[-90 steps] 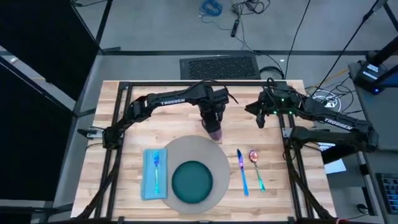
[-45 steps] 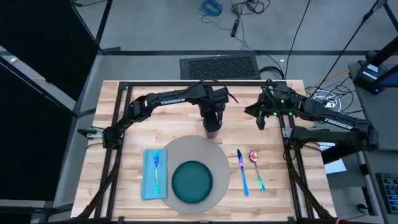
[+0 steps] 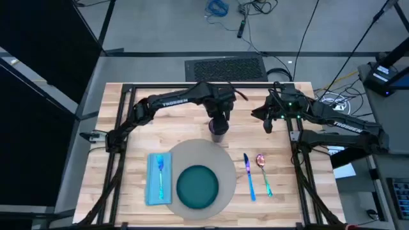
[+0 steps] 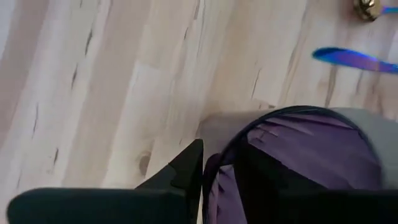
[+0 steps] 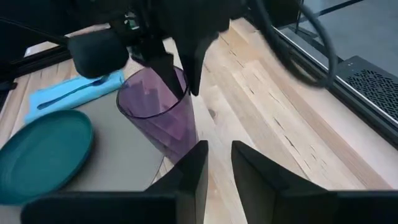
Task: Set table place
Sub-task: Put the violet cup to the top of the gray placemat, then return to Home Position
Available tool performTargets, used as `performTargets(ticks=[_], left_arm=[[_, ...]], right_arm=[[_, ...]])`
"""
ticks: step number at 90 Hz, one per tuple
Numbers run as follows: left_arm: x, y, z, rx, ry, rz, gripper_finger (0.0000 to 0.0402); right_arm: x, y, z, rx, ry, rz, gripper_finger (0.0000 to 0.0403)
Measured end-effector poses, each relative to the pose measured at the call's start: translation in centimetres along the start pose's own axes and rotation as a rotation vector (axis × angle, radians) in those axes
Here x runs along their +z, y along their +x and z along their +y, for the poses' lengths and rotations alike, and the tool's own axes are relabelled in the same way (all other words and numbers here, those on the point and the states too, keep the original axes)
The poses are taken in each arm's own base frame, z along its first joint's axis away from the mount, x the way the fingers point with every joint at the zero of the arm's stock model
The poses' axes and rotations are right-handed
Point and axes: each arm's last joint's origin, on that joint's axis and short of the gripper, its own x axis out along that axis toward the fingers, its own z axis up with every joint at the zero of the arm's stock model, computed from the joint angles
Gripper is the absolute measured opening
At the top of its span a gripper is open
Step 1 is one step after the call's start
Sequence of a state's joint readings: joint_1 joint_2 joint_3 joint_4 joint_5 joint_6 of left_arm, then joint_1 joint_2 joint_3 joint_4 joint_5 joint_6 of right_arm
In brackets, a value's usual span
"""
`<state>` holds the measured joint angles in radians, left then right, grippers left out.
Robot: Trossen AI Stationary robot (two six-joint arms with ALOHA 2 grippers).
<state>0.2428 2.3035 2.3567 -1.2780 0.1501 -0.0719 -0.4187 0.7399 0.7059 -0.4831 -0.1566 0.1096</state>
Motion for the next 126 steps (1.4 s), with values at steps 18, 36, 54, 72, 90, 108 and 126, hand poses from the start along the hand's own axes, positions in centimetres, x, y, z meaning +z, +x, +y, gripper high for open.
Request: performTargets(ticks=[18, 36, 54, 72, 90, 108, 126], left_arm=[[-1.2, -3.2, 0.0, 0.095, -0.005, 0.030, 0.0071], [-1.5, -6.9, -0.2, 0.147, 0.008, -0.076, 0.0071], [-2.7, -11.0, -0.5, 0.226, 0.018, -0.141, 0.0070], [-5.0, -16.4, -2.2, 0.243, 0.078, -0.243, 0.0070], [-9.0, -22.2, -4.2, 0.338, 0.105, -0.409, 0.0070], [-16.1, -22.8, -4.3, 0.403, 0.027, -0.609, 0.0070], [-25.2, -16.2, -2.4, 0.294, -0.008, -1.003, 0.0070]], right_arm=[[0.0, 0.0, 0.0, -0.001, 0.001, 0.001, 0.0063], [0.1, 0.0, 0.0, 0.000, -0.001, -0.003, 0.0063], [-0.1, -0.1, 0.0, -0.001, -0.021, 0.015, 0.0063], [-1.0, -2.2, 0.2, -0.001, -0.040, 0.020, 0.0063], [-2.7, -7.4, 1.0, 0.029, -0.059, -0.167, 0.0063], [-5.2, -12.3, 1.7, 0.139, -0.117, -0.464, 0.0063], [-5.8, -12.8, 1.8, 0.189, -0.147, -0.498, 0.0063]])
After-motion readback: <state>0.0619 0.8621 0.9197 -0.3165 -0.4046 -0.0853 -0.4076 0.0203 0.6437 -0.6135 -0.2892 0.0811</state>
